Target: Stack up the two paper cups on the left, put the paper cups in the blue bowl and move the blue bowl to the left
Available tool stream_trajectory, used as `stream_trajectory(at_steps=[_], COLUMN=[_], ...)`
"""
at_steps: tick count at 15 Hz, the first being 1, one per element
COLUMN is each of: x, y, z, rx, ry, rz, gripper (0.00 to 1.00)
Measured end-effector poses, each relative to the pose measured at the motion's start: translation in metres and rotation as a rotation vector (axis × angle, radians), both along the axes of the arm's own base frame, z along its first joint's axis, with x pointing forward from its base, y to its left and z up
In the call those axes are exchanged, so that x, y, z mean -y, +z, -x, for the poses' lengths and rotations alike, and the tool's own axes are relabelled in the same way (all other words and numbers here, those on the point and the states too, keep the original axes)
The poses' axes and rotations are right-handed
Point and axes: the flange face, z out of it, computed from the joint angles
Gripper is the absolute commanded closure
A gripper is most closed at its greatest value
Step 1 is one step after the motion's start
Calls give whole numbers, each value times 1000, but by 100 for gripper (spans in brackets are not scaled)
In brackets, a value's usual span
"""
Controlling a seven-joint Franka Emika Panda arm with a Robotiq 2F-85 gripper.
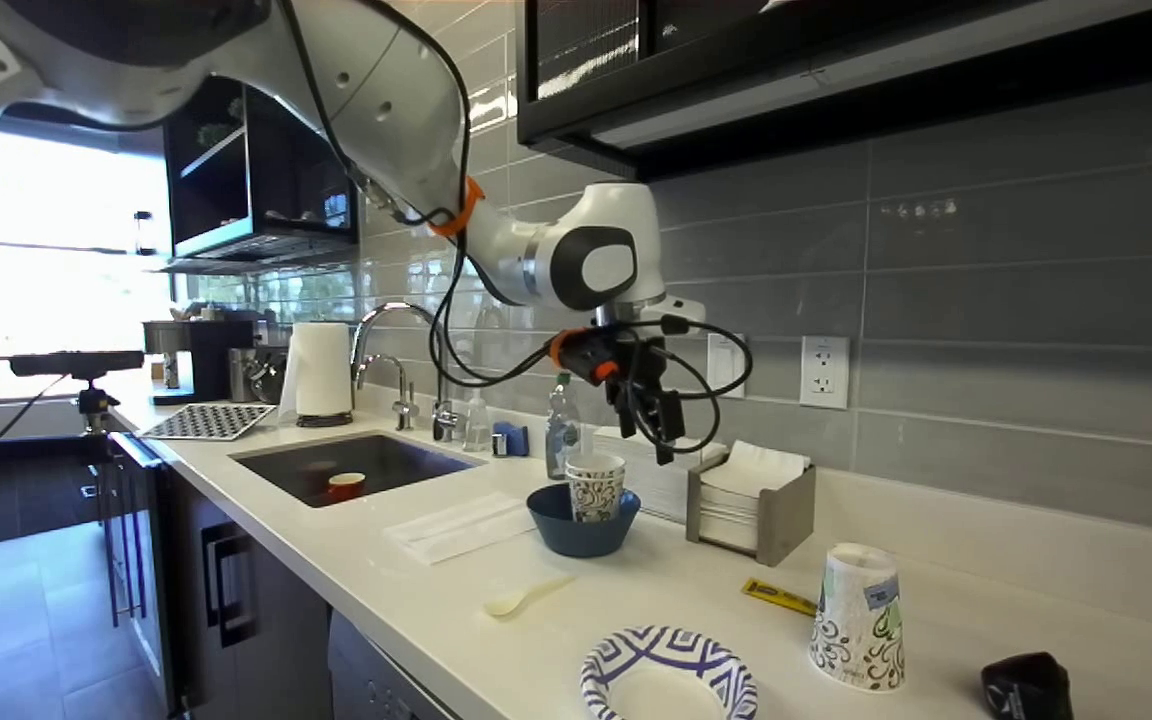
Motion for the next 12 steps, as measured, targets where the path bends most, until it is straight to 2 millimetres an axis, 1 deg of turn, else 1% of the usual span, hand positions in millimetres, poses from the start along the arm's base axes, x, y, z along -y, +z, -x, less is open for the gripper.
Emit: stream_trajectory(at_steps=[2,4,6,8,12], x=[16,24,27,24,14], y=[4,-1,-14,-32,-65], z=[16,31,42,49,54], rx=[-4,-20,-46,-76,-120], ry=[-33,-63,-83,-88,-83], rz=[-14,-43,-82,-125,-203], gripper=[0,0,0,0,0])
